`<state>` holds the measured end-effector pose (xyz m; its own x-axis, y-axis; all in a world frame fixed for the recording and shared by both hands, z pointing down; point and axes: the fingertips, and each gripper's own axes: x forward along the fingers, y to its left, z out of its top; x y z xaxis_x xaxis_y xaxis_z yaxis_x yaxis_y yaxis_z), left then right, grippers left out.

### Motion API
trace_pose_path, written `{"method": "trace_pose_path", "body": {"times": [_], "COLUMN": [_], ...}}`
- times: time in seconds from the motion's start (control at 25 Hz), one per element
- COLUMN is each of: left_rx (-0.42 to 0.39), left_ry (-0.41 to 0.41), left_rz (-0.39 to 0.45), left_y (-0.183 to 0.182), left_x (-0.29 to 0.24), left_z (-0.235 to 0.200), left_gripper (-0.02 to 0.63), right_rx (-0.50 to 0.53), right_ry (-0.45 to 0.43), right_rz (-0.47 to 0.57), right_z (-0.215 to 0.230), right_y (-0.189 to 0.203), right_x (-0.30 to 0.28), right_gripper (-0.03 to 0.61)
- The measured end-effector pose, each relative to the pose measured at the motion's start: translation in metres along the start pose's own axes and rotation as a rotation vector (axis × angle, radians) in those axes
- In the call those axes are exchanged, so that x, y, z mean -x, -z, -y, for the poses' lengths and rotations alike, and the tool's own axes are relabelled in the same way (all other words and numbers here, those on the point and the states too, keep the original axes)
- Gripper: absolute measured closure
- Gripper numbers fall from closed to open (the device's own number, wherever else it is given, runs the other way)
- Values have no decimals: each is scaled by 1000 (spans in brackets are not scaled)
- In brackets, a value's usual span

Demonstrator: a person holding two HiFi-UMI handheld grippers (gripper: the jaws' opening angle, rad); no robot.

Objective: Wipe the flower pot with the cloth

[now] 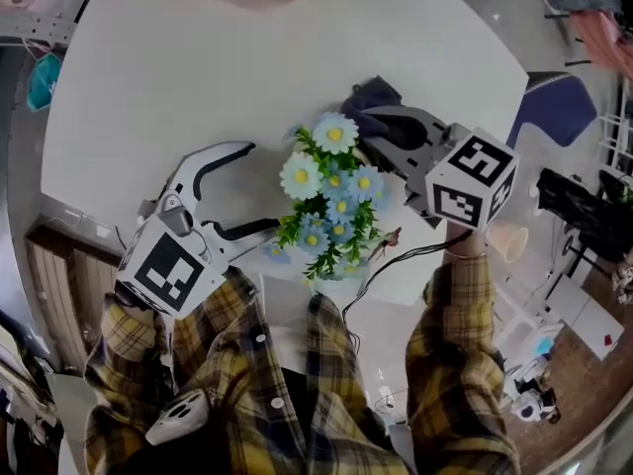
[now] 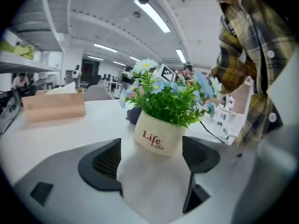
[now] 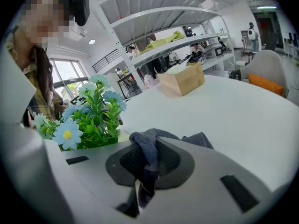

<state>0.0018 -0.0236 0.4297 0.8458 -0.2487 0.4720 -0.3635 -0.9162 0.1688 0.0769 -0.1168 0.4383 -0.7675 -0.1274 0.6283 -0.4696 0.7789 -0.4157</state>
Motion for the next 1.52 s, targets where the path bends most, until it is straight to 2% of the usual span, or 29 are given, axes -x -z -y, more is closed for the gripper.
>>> {"method": "trace_pose_path", "body": {"times": [0.16,0.28,0.44,0.64,0.8,1.08,1.24,1.52], "left_rx": [148,212,259,323,317,294,248,143], "left_ry": [-171,-267,-384,-495,-557,-570,-579,-374], "left_rz": [55,95,148,229,257,275,254,189], "left_y": [2,2,-3,-19,-26,-36,-33,-25], "left_x": [-2,-9,-19,-24,-32,-46,-45,-43], "left_z": [18,35,51,49,45,44,37,26], "left_gripper": [195,195,195,195,195,195,196,196], "right_rx": [3,-3,-10,-29,-34,-53,-61,-70], "right_ry": [22,40,75,120,127,127,120,87], "right_rz": [4,8,35,58,80,103,103,92], "right_z": [1,2,4,5,7,6,4,7], "right_y": [-1,0,0,2,2,2,2,7], "right_x": [1,0,1,3,3,7,8,4], "right_gripper": [563,563,563,563,563,563,563,563]}}
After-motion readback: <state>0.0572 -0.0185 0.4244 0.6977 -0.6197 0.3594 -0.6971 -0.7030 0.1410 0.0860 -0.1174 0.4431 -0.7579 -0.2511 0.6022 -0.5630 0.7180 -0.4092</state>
